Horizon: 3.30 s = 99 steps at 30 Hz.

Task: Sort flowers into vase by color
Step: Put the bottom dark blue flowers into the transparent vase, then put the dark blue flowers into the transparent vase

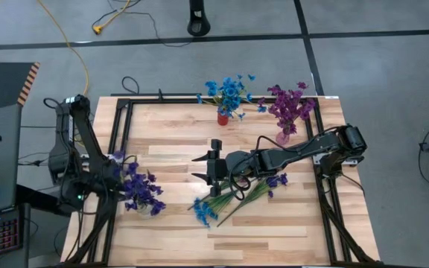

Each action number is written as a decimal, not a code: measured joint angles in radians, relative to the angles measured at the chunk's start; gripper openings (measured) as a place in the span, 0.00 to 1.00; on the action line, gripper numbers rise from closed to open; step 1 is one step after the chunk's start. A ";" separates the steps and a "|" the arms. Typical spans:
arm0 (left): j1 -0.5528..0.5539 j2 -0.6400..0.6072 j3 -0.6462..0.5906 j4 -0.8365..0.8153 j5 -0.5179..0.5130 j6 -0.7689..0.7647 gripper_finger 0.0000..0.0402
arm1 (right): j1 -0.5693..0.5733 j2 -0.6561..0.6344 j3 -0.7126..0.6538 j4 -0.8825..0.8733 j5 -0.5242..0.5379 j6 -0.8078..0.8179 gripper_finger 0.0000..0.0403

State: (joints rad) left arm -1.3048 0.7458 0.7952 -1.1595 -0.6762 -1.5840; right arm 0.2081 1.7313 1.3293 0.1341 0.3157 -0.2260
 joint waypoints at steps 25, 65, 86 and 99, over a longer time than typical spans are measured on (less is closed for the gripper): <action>0.000 -0.188 0.000 -0.057 -0.086 0.061 0.35 | 0.000 0.000 0.000 -0.048 0.000 -0.003 0.57; 0.295 -0.242 0.000 0.101 -0.418 0.244 0.35 | 0.000 0.000 0.000 -0.051 0.000 0.000 0.57; 0.963 -0.181 0.000 0.435 0.159 0.850 0.35 | 0.017 0.000 0.000 -0.155 0.000 -0.010 0.57; 1.127 -0.186 0.000 0.540 0.253 1.062 0.35 | 0.042 0.000 0.000 -0.238 0.002 -0.008 0.57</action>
State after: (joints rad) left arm -0.1776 0.5602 0.7956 -0.6194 -0.4230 -0.5221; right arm 0.2503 1.7313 1.3293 -0.1040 0.3176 -0.2339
